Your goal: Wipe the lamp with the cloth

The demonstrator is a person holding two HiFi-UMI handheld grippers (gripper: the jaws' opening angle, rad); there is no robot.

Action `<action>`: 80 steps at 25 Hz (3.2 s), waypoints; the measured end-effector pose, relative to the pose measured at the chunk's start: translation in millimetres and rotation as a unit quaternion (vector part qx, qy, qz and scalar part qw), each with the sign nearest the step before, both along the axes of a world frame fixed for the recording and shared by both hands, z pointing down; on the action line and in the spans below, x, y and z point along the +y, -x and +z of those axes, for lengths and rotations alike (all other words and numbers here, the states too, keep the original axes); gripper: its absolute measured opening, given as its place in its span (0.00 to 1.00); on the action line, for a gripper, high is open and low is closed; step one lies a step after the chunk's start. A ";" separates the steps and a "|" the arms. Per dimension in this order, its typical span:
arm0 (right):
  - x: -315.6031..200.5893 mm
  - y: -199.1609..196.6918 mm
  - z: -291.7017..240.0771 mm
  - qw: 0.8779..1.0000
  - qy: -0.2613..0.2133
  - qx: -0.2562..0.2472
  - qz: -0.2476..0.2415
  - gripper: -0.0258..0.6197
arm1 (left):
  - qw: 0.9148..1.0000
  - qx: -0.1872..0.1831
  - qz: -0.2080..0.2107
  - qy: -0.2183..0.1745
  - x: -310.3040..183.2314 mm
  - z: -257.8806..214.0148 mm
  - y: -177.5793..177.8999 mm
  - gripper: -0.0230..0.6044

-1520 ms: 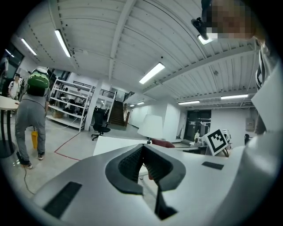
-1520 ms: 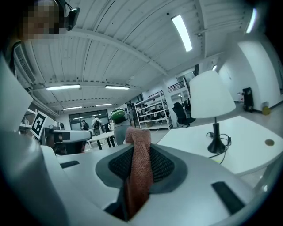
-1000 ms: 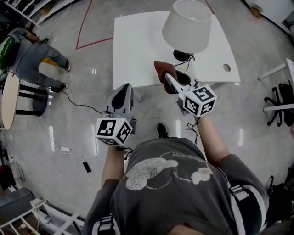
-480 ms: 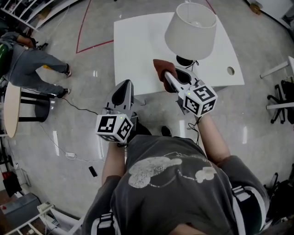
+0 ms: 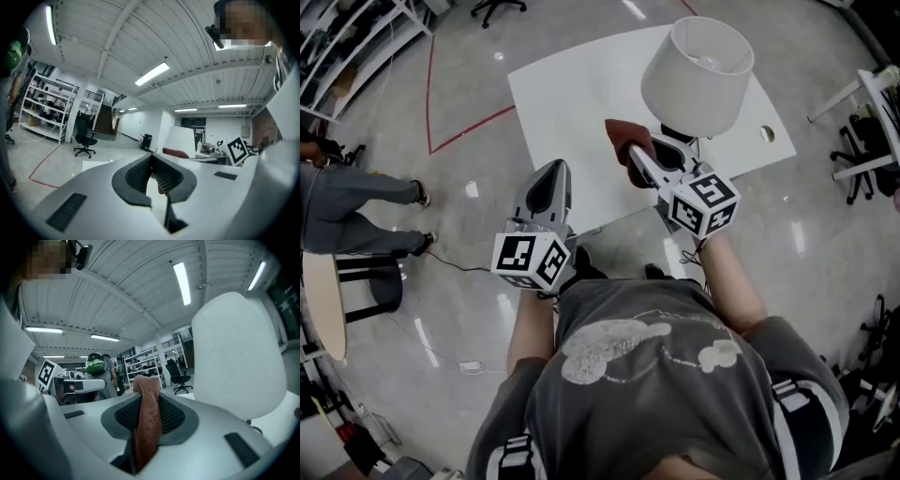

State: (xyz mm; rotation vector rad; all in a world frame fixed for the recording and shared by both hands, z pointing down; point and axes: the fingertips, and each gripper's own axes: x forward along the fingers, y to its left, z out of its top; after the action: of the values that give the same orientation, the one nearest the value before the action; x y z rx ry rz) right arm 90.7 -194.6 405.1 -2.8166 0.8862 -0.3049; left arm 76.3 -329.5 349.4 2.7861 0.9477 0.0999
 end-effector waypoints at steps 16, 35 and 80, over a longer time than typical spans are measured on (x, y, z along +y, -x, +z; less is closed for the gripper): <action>-18.6 -11.2 -11.4 0.987 0.016 -0.017 0.156 0.17 | 0.989 -0.010 0.149 0.012 -11.3 -12.2 -66.4 0.05; -11.8 -42.4 -32.3 0.985 -0.012 0.013 0.170 0.17 | 0.980 0.019 0.199 -0.011 43.1 -25.9 -94.4 0.05; 55.8 -137.3 -38.5 0.779 -0.185 -0.027 0.598 0.17 | 0.909 -0.008 0.417 0.003 63.4 -9.5 -218.8 0.05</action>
State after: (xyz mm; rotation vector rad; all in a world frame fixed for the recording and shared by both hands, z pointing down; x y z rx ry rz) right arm 228.0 -138.8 366.5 -2.3645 -0.8373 0.0028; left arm 295.1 -266.1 339.9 2.1569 2.0436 0.2348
